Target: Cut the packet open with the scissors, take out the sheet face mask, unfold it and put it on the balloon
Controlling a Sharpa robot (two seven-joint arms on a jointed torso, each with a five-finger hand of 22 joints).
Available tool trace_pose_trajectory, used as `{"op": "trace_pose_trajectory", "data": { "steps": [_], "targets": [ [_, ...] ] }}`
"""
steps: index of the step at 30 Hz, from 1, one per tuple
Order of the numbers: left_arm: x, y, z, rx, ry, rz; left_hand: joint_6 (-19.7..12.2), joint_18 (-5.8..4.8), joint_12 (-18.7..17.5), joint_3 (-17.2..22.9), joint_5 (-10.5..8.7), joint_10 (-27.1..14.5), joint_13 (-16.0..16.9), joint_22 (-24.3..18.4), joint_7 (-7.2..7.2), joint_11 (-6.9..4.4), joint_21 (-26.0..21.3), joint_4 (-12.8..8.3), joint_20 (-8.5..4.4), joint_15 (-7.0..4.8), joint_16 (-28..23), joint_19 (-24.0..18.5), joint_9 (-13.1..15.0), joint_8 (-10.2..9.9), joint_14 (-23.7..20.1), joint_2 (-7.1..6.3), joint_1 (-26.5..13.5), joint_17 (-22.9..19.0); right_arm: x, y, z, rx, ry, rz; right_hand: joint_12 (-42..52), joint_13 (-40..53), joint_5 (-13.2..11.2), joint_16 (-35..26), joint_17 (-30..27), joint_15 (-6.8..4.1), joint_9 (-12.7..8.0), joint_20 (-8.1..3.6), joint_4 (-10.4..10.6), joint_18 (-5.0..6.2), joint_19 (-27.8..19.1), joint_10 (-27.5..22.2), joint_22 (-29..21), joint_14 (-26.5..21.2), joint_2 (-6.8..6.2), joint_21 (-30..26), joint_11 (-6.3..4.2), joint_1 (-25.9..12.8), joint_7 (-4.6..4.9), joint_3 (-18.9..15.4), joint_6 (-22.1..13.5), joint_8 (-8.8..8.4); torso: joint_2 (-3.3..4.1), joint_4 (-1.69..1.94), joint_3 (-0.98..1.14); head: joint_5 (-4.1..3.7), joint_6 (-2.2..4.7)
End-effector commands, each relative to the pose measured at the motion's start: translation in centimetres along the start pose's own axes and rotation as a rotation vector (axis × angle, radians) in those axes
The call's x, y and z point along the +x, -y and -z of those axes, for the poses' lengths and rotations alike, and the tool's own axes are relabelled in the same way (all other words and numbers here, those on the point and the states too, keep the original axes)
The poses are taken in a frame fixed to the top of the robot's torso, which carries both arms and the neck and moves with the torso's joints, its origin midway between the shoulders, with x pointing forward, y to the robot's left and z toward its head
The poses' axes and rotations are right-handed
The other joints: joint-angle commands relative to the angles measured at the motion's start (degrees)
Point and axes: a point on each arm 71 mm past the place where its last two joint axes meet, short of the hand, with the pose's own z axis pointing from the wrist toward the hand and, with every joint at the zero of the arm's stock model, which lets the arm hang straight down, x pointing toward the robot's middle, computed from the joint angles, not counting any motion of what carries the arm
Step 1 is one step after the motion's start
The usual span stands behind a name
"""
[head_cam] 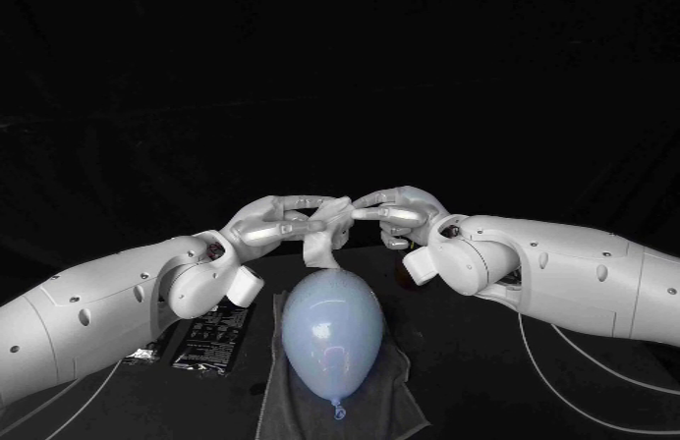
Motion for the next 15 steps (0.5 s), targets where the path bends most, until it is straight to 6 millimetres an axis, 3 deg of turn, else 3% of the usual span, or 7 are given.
{"op": "trace_pose_trajectory", "data": {
  "steps": [1,15],
  "targets": [
    [0.09,0.21,0.03,0.022,-0.010,0.010,0.3,1.26,-1.2,3.4,0.22,-2.7,-0.7,0.4,0.31,0.68,0.9,-4.4,-1.11,0.21,0.8,-0.5,0.1,0.4,0.1,-0.11,1.4,0.1,-0.65,-0.20,0.07,-0.022,0.052,0.047,0.3,15.0,0.3,0.2,15.0,-0.26,0.1,-0.35,0.0,-0.60,0.9,5.8,11.3,6.0,-0.07,0.3,-0.05,-0.5,0.06,0.3,-0.4,0.19,-0.02,0.00,-0.02,0.02,-0.04],
    [0.03,0.19,0.05,0.018,0.000,0.009,1.8,0.94,-1.4,3.1,0.19,-5.4,-0.8,1.1,0.94,1.66,2.2,-5.9,-1.10,0.86,1.0,-1.0,0.6,0.9,-1.1,-1.66,0.5,0.2,-0.30,-0.42,0.24,-0.046,0.059,0.064,0.4,15.1,0.3,0.2,15.0,-0.27,0.2,-0.36,-0.2,-0.59,0.9,5.9,11.3,6.0,-0.20,0.3,-0.07,-0.8,0.04,0.8,-0.4,0.40,0.02,-0.02,0.00,0.06,-0.19]
  ]
}}
